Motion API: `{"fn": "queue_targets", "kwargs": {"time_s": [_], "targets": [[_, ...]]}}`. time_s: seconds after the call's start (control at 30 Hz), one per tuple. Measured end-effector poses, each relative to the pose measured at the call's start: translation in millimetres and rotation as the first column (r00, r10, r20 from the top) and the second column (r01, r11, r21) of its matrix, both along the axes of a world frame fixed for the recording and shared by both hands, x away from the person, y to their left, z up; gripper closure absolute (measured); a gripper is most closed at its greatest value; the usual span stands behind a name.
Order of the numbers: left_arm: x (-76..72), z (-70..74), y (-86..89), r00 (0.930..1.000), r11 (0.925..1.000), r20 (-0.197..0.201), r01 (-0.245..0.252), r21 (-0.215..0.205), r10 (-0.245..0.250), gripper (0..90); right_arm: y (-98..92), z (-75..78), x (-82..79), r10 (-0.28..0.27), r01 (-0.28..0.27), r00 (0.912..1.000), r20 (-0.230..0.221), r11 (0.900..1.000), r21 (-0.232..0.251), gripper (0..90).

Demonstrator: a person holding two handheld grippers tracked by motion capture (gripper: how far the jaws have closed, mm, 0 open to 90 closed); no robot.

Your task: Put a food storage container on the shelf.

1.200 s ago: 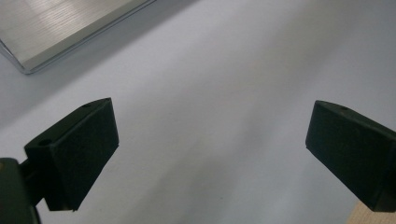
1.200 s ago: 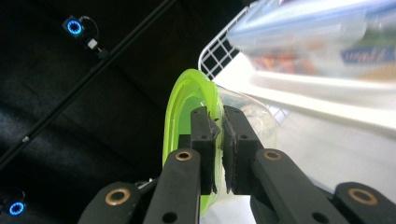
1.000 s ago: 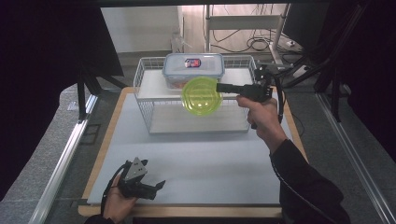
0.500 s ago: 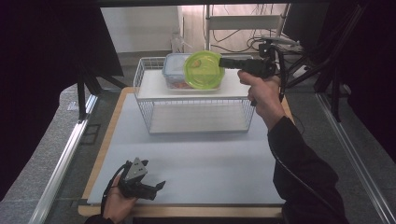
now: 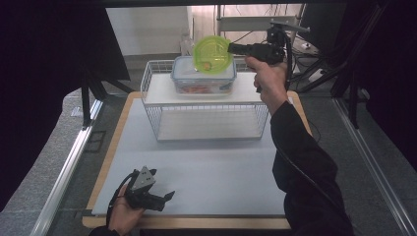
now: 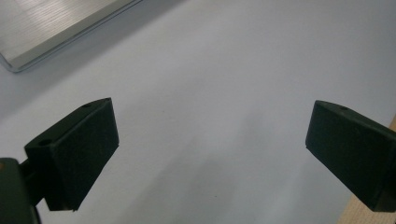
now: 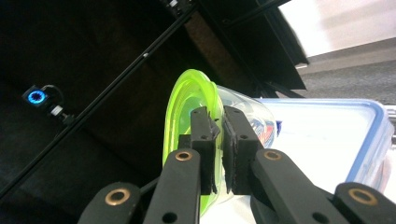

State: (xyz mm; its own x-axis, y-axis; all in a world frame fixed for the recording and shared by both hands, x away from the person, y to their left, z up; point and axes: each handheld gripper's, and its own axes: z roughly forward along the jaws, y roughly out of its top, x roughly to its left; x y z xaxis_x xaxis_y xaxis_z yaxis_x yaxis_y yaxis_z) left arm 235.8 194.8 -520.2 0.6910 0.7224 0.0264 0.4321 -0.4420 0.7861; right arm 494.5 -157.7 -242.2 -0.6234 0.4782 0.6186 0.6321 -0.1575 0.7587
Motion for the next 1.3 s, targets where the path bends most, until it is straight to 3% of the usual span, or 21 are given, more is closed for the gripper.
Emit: {"fn": "queue_targets", "kwargs": {"time_s": [0.47,0.53,0.7,1.3], "targets": [[-0.2,-0.6,-0.4,0.9999,0.9999,-0.003,0.014,-0.004,-0.014,2.7,32.4,-11.8,36.9,-0.026,0.026,0.9969,-0.075,1.0,0.005,82.1],[-0.1,-0.7,-0.6,0.9999,0.9999,-0.004,0.017,-0.003,-0.017,2.7,35.0,-9.6,37.1,-0.07,0.067,0.9965,-0.045,0.996,-0.061,80.2],[0.0,-1.3,-1.4,0.9998,0.9998,-0.008,0.019,0.001,-0.019,2.7,38.7,-11.3,39.4,-0.103,0.1,0.9943,-0.027,0.988,-0.117,74.5],[1.4,-3.7,-2.5,0.9991,0.9992,-0.03,0.031,0.024,-0.03,2.7,47.2,-16.1,37.3,-0.087,0.079,0.9946,-0.057,0.988,-0.134,65.2]]}}
